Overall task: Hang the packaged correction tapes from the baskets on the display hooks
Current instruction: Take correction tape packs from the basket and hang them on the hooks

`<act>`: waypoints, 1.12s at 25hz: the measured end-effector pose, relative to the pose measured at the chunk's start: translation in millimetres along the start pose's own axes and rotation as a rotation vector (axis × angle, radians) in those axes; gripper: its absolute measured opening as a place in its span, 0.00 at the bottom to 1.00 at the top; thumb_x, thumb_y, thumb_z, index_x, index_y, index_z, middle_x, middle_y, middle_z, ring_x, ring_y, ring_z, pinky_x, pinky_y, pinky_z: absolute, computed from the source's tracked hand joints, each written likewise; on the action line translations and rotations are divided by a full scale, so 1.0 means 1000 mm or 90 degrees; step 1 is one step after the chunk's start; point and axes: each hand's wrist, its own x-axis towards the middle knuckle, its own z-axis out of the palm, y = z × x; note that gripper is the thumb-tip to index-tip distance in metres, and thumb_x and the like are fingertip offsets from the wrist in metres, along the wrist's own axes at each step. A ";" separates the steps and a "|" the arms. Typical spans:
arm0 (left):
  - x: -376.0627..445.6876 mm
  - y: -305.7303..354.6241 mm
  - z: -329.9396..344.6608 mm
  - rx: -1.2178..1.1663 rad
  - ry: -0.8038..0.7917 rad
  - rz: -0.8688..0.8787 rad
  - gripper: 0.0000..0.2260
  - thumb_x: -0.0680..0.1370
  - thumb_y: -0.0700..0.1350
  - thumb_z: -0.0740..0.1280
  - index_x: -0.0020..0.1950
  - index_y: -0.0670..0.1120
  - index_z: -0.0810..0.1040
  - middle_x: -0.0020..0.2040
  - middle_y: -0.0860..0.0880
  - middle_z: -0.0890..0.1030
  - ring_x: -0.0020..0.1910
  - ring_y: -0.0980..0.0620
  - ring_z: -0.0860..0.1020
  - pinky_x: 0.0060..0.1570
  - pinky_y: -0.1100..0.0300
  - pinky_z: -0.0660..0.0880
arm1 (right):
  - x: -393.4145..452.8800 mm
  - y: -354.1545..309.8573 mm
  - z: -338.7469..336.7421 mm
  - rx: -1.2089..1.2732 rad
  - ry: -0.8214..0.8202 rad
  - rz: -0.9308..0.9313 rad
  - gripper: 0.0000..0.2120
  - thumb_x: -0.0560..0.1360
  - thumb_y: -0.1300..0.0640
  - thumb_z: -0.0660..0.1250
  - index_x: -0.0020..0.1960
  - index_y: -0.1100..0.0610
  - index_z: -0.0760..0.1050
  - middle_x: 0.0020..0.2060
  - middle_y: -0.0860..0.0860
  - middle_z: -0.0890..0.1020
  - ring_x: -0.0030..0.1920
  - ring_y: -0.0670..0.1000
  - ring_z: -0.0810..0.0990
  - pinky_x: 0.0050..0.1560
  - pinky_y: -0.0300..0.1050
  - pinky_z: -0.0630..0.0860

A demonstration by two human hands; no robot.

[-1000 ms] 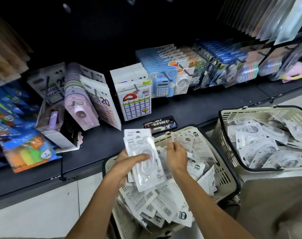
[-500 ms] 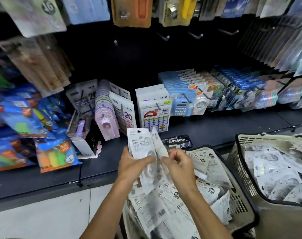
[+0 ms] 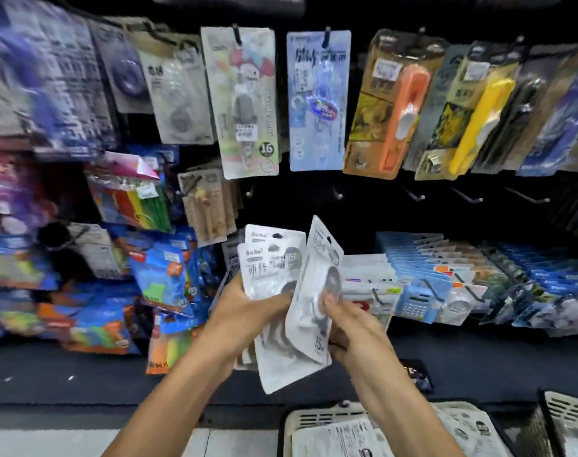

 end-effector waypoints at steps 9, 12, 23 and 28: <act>0.004 0.017 -0.118 -0.070 0.214 0.079 0.28 0.56 0.53 0.84 0.55 0.52 0.84 0.46 0.51 0.89 0.39 0.52 0.87 0.34 0.58 0.81 | 0.058 -0.039 0.079 -0.230 0.019 -0.205 0.08 0.79 0.54 0.70 0.57 0.48 0.79 0.50 0.44 0.87 0.52 0.46 0.85 0.50 0.41 0.81; 0.004 0.020 -0.124 -0.093 0.206 0.070 0.25 0.59 0.50 0.82 0.55 0.52 0.84 0.50 0.51 0.89 0.48 0.48 0.87 0.50 0.45 0.81 | 0.068 -0.032 0.092 -0.260 0.107 -0.186 0.07 0.78 0.47 0.70 0.55 0.46 0.79 0.49 0.44 0.86 0.52 0.48 0.84 0.50 0.46 0.77; 0.005 0.022 -0.104 -0.173 0.083 0.046 0.25 0.60 0.50 0.86 0.54 0.52 0.85 0.51 0.45 0.88 0.48 0.43 0.88 0.39 0.53 0.84 | 0.034 -0.011 0.113 -0.228 -0.164 -0.131 0.24 0.66 0.41 0.79 0.58 0.46 0.78 0.52 0.49 0.86 0.52 0.52 0.86 0.54 0.57 0.82; 0.004 0.028 -0.107 -0.199 0.088 0.024 0.31 0.60 0.58 0.85 0.61 0.54 0.84 0.56 0.48 0.87 0.56 0.44 0.86 0.58 0.44 0.79 | 0.039 -0.024 0.108 -0.050 0.010 -0.125 0.23 0.66 0.47 0.79 0.56 0.55 0.77 0.44 0.55 0.87 0.32 0.54 0.83 0.25 0.46 0.77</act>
